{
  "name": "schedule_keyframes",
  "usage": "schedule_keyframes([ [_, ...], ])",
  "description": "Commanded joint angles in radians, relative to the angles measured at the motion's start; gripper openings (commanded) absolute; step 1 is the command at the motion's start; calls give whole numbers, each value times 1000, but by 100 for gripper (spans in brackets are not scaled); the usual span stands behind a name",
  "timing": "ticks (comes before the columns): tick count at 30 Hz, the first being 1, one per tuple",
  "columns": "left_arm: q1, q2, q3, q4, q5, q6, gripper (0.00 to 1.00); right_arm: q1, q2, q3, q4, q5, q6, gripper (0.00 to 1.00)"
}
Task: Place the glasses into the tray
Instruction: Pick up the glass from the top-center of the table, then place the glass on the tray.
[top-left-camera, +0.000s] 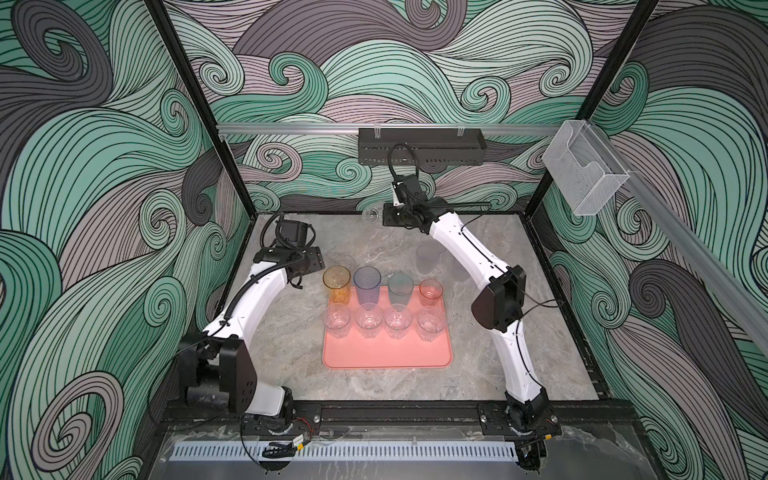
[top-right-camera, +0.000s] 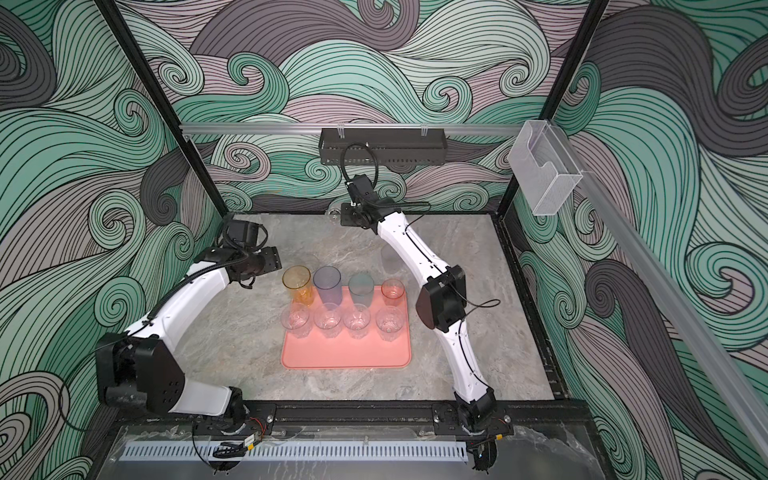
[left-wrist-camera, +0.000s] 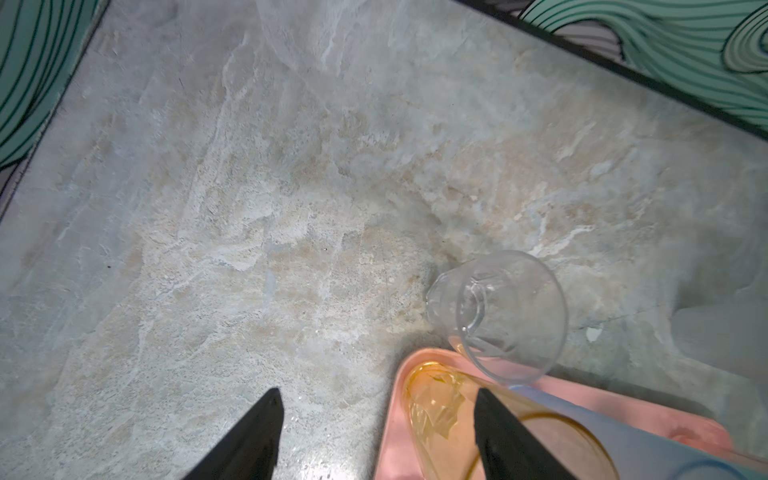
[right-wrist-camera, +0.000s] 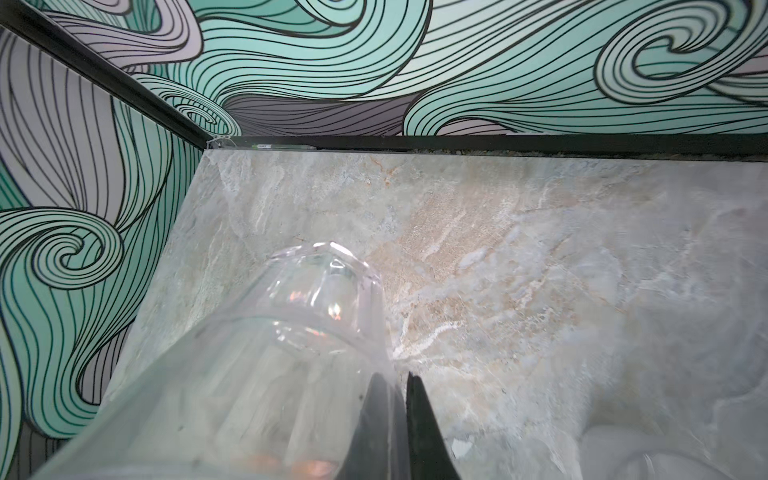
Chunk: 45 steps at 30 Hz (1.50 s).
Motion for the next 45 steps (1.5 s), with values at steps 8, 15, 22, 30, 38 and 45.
schedule_keyframes([
  [8,4,-181,79,-175,56,31,75,120,-388,-328,-88,72,-21,0],
  [15,-10,-291,22,-246,93,12,74,257,-591,-580,-118,105,-8,0],
  [22,-13,-380,-79,-208,37,21,74,475,-658,-748,-176,173,8,0],
  [30,5,-338,-126,-82,-87,-24,74,657,-537,-762,-180,207,11,0],
  [38,69,-358,-222,8,-109,-66,74,731,-374,-697,-146,207,-12,0],
  [45,108,-360,-248,21,-113,-59,74,730,-255,-622,-151,222,-54,0],
])
